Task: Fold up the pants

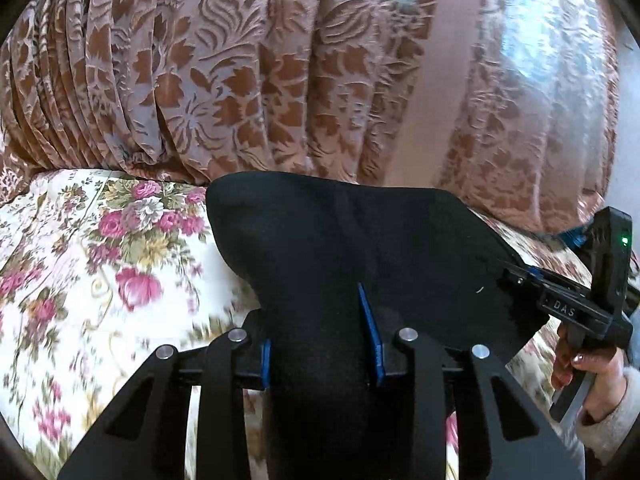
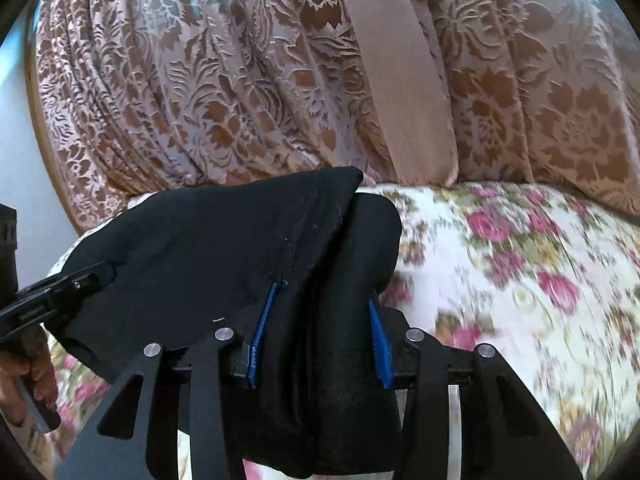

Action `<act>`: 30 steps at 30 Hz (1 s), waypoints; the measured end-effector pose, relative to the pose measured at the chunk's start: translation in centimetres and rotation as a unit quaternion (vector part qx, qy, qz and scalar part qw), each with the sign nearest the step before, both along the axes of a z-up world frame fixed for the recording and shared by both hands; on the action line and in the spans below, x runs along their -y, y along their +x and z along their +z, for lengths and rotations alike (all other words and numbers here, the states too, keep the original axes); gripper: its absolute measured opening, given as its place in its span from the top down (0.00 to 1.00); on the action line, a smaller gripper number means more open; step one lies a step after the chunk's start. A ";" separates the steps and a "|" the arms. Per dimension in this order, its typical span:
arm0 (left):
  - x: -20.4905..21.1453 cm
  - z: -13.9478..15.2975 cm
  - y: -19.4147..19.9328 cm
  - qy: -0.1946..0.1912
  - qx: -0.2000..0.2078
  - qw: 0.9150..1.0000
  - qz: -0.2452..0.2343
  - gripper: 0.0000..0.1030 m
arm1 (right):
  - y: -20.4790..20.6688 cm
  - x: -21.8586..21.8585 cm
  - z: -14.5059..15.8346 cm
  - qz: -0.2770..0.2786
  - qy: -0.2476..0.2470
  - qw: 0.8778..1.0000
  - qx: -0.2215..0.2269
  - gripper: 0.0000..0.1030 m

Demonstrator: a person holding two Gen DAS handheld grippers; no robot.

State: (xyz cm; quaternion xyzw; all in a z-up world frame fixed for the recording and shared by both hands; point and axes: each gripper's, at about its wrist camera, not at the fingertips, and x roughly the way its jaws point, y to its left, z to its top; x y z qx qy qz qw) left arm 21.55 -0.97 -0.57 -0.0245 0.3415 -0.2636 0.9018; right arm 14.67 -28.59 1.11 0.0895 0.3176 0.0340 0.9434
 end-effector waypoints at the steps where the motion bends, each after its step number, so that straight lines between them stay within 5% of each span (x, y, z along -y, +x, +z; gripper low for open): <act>1: 0.3 -0.1 1.1 0.002 0.002 1.000 0.003 0.67 | 0.8 0.0 0.0 -0.001 -0.002 1.000 0.005 0.60; 11: 3.6 -3.5 9.5 0.032 0.000 0.999 0.008 0.64 | 9.8 2.1 -2.2 -0.011 -0.031 0.999 0.037 0.60; 14: 4.0 -5.4 9.9 0.047 0.004 0.999 0.018 0.48 | 11.2 3.0 -4.6 -0.030 -0.032 0.999 0.001 0.56; 16: 3.5 -6.3 9.4 0.051 0.016 0.998 0.042 0.26 | 11.0 3.3 -5.8 -0.040 -0.023 0.999 -0.001 0.52; 30: 2.7 -5.1 5.4 0.074 0.027 0.991 0.112 0.05 | 10.4 2.7 -6.6 -0.072 -0.065 0.995 -0.004 0.34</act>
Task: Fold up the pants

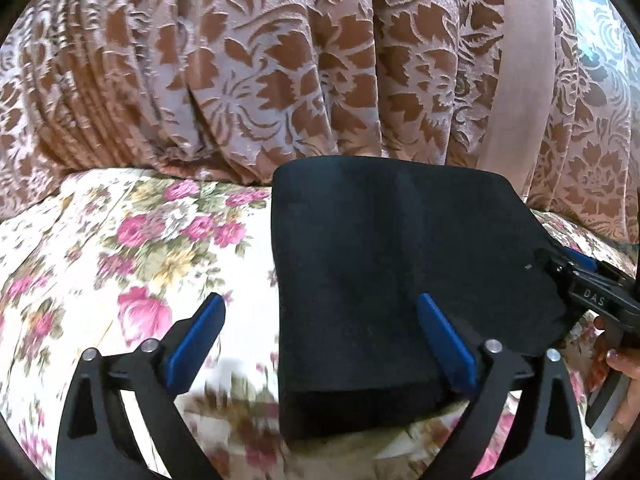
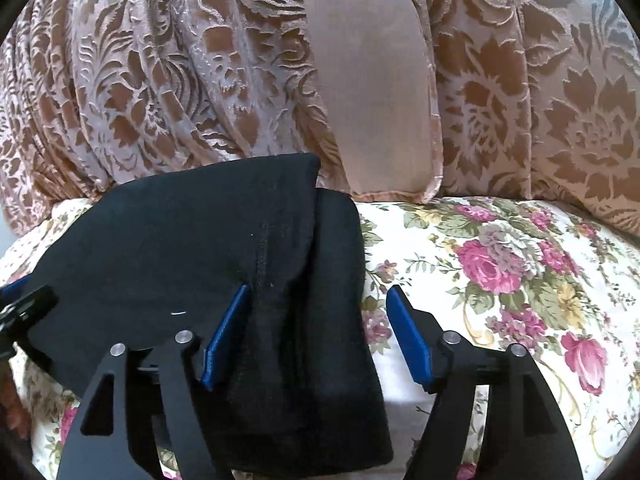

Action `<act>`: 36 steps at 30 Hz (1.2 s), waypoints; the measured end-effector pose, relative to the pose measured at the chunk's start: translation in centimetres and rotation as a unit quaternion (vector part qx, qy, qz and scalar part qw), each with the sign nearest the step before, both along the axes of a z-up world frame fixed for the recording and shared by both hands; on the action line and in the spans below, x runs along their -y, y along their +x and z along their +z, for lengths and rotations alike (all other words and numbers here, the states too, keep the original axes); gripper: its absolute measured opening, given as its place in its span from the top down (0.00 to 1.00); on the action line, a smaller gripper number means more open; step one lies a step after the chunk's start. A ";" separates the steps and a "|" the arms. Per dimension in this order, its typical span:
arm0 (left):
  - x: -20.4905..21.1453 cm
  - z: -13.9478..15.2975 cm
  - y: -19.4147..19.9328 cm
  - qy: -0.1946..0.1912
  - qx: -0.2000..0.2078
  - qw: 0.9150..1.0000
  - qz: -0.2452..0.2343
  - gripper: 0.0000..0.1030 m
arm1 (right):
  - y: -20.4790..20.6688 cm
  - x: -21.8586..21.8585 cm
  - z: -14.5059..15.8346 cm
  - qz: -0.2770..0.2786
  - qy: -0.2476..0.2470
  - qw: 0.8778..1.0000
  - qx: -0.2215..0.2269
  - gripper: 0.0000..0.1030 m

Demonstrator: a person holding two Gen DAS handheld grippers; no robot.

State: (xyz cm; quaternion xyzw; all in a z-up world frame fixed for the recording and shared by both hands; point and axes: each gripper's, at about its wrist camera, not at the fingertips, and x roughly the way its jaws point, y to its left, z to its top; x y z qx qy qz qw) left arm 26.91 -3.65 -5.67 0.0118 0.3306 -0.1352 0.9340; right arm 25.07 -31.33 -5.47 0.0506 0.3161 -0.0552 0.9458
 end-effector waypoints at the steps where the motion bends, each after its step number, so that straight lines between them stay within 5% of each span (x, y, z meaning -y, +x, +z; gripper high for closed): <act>1: -0.1 0.1 -0.6 0.001 -0.002 1.000 0.006 0.04 | -0.5 -0.4 0.4 -0.004 -0.014 1.000 0.002 0.34; 8: -0.7 0.8 -5.1 0.027 0.003 0.999 0.045 0.02 | -6.6 -2.5 3.1 -0.002 -0.019 1.000 0.016 0.32; 19: -1.2 0.7 -10.6 0.071 0.005 0.995 0.065 0.02 | -13.3 -6.8 2.7 -0.004 -0.024 1.000 0.011 0.24; 36: -2.7 0.5 -13.0 0.051 0.015 0.995 0.085 0.02 | -16.7 -10.7 2.8 0.009 -0.104 0.993 0.060 0.20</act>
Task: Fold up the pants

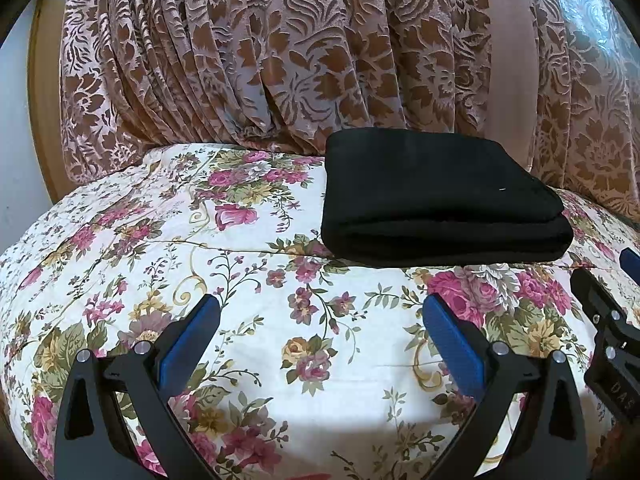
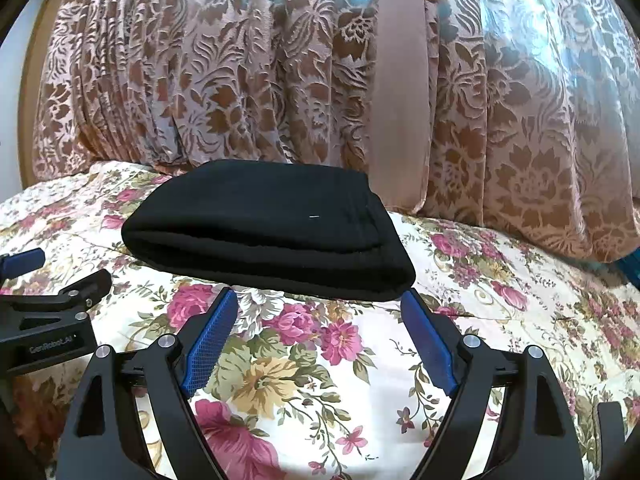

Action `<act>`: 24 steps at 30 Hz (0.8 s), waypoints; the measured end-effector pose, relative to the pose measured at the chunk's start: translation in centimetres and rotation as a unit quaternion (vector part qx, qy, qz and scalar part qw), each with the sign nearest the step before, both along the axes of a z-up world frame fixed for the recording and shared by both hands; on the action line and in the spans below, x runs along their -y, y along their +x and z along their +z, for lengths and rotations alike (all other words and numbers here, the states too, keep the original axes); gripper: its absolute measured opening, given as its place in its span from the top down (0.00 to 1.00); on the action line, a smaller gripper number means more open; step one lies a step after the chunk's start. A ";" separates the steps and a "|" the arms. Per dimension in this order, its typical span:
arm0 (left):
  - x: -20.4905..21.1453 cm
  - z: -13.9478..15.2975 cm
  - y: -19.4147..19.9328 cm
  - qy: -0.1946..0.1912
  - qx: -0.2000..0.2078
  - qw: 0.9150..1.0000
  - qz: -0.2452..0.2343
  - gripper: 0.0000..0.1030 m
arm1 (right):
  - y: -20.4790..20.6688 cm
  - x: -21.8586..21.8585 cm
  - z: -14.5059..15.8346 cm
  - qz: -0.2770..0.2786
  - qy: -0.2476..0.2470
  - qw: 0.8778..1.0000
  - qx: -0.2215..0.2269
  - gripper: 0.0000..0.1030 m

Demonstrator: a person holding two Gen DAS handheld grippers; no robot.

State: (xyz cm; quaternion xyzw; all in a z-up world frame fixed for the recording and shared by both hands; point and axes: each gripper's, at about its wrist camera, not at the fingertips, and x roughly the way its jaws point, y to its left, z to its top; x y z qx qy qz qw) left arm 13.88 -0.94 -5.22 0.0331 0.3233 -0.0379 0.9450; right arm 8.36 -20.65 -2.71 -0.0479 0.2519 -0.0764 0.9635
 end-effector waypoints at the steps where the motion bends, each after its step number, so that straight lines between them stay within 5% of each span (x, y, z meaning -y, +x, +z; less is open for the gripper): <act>1: 0.0 0.0 0.0 0.000 0.001 1.000 0.002 0.02 | 0.1 0.0 -0.1 -0.001 0.000 1.000 -0.002 0.20; 24: 0.1 0.2 -0.7 0.008 0.025 1.000 0.007 0.02 | 0.5 0.9 -0.6 -0.009 0.017 1.000 -0.014 0.20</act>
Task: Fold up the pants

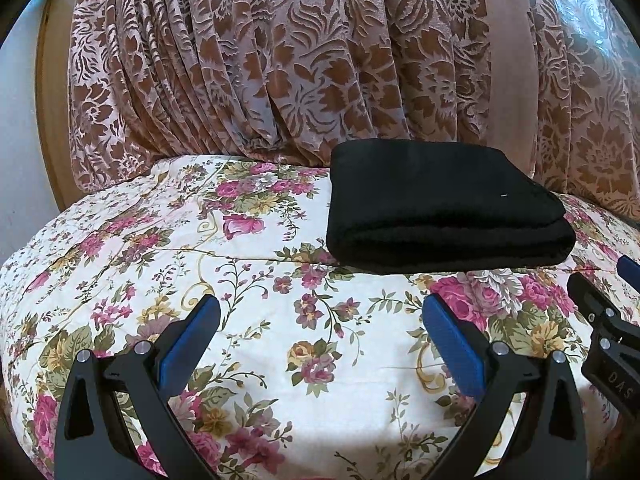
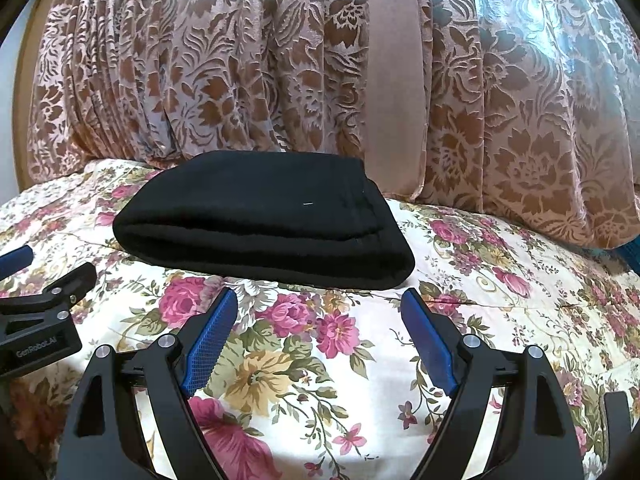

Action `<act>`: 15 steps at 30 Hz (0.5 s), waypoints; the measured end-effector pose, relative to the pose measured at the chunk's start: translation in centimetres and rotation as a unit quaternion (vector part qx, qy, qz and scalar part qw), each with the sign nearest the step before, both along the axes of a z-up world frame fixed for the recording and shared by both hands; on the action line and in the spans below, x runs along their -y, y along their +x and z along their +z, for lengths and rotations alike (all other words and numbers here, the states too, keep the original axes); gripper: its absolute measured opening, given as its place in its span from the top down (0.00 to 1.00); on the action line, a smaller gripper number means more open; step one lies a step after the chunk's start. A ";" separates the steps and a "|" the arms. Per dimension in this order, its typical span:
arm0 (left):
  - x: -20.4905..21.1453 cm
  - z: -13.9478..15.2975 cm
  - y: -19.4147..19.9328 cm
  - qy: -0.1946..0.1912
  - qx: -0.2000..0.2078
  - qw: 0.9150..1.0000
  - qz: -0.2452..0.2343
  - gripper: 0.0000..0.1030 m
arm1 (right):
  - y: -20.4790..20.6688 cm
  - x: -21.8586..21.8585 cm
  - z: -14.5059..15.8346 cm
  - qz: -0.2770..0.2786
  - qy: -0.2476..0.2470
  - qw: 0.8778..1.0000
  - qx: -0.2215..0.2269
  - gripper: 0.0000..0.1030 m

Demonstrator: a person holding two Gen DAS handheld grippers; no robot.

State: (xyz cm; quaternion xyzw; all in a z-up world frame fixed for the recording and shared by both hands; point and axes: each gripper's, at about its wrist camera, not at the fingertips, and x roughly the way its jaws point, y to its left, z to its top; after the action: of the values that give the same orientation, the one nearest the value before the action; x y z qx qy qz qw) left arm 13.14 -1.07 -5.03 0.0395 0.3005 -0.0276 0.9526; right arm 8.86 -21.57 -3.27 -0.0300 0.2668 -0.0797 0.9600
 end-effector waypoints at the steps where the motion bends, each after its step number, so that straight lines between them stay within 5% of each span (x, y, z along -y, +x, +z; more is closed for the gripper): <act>1: 0.0 0.0 0.0 0.000 0.000 1.000 0.000 0.02 | 0.0 0.0 0.0 -0.001 0.000 1.000 0.001 0.20; 15: 0.0 0.2 -0.3 -0.001 0.010 1.000 -0.001 0.02 | -0.5 0.3 0.2 -0.005 0.003 1.000 0.014 0.20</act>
State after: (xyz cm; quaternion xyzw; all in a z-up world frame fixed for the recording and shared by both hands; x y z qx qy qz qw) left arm 12.85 -1.05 -4.85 0.0392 0.2906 -0.0289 0.9556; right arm 8.38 -21.90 -3.07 -0.0248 0.2540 -0.0843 0.9632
